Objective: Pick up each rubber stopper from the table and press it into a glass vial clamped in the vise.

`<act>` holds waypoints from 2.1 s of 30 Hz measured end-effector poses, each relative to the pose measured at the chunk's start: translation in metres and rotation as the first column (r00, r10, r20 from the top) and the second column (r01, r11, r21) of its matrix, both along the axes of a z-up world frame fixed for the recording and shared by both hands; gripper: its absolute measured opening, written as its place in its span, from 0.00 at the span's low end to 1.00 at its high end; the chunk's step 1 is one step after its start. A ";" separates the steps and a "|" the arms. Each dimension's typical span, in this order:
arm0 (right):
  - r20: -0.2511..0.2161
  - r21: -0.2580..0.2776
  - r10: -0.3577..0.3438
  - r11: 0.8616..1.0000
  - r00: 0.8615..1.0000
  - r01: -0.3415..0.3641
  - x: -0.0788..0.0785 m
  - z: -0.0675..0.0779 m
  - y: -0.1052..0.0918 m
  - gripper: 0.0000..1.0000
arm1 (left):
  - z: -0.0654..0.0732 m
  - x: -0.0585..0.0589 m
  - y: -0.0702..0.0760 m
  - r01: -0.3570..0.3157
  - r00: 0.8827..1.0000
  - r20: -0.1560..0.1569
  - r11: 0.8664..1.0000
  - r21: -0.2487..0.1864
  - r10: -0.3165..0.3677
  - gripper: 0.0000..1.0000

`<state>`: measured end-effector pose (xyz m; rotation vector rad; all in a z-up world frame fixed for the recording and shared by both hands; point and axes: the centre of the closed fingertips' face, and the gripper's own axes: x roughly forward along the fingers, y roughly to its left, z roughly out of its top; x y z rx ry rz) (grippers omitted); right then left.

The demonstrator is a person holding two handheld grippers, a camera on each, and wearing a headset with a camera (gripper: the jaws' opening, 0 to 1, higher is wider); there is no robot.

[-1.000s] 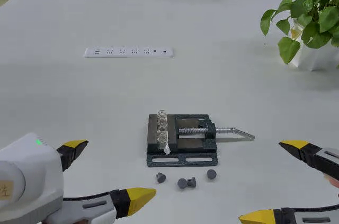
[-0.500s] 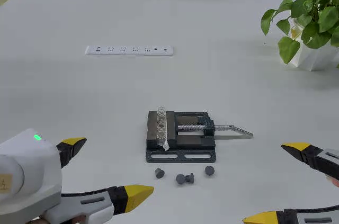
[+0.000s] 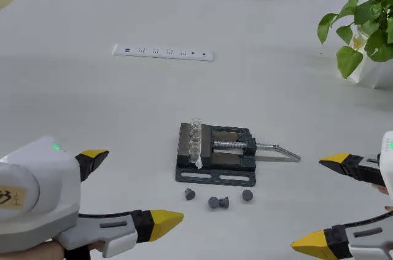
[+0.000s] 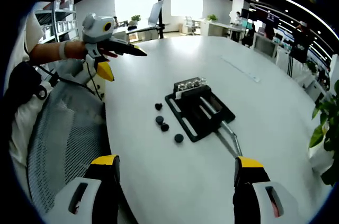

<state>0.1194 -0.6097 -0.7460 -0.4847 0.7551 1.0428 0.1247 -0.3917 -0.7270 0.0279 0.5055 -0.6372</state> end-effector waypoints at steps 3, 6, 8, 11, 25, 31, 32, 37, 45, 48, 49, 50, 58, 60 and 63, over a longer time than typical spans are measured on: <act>-0.005 -0.022 0.064 0.998 0.998 -0.064 0.004 0.000 0.006 0.83 | 0.000 0.000 -0.001 0.006 1.000 0.004 1.000 0.004 -0.006 0.99; -0.037 -0.073 0.148 0.986 0.988 -0.151 0.005 -0.005 0.010 0.80 | 0.000 -0.001 -0.004 0.022 1.000 0.005 1.000 0.016 -0.022 0.99; -0.040 -0.104 0.177 0.978 0.983 -0.180 0.007 -0.008 0.011 0.77 | -0.001 -0.002 -0.007 0.030 1.000 0.003 0.999 0.021 -0.030 0.99; -0.067 -0.141 0.237 0.959 0.969 -0.245 0.010 -0.015 0.016 0.72 | -0.002 -0.003 -0.008 0.046 0.999 0.003 0.999 0.030 -0.046 0.99; -0.145 -0.261 0.428 0.853 0.892 -0.452 0.026 -0.049 0.039 0.47 | -0.007 -0.006 -0.015 0.074 0.997 -0.008 0.996 0.041 -0.073 0.99; -0.181 -0.290 0.473 0.812 0.862 -0.507 0.027 -0.061 0.046 0.37 | -0.008 -0.004 -0.019 0.075 0.997 -0.010 0.997 0.037 -0.074 0.99; -0.184 -0.293 0.483 0.804 0.856 -0.517 0.027 -0.062 0.046 0.36 | -0.009 -0.004 -0.019 0.075 0.997 -0.010 0.996 0.037 -0.075 0.99; -0.203 -0.300 0.524 0.771 0.827 -0.562 0.025 -0.069 0.052 0.28 | -0.008 -0.003 -0.021 0.071 0.997 -0.011 0.997 0.027 -0.070 0.99; -0.229 -0.318 0.553 0.736 0.801 -0.598 0.027 -0.079 0.054 0.17 | -0.008 -0.004 -0.022 0.066 0.998 -0.011 0.998 0.018 -0.065 0.99; -0.233 -0.318 0.551 0.735 0.801 -0.599 0.028 -0.078 0.056 0.15 | -0.008 -0.003 -0.020 0.060 0.998 -0.008 0.998 0.018 -0.060 0.99; -0.234 -0.322 0.558 0.728 0.796 -0.605 0.028 -0.078 0.056 0.14 | -0.007 -0.003 -0.020 0.057 0.998 -0.008 0.998 0.015 -0.057 0.99; -0.236 -0.326 0.564 0.721 0.791 -0.611 0.028 -0.078 0.055 0.14 | -0.007 -0.003 -0.019 0.055 0.998 -0.008 0.998 0.013 -0.055 0.99; -0.236 -0.344 0.581 0.700 0.779 -0.626 0.030 -0.078 0.057 0.10 | -0.009 -0.006 -0.016 0.053 0.998 -0.013 0.999 0.011 -0.053 0.99; -0.235 -0.354 0.592 0.687 0.771 -0.635 0.030 -0.078 0.056 0.09 | -0.010 -0.006 -0.016 0.054 0.998 -0.014 0.998 0.011 -0.054 0.99; -0.237 -0.355 0.594 0.684 0.769 -0.637 0.029 -0.078 0.056 0.09 | -0.010 -0.006 -0.015 0.054 0.998 -0.015 0.999 0.011 -0.053 0.99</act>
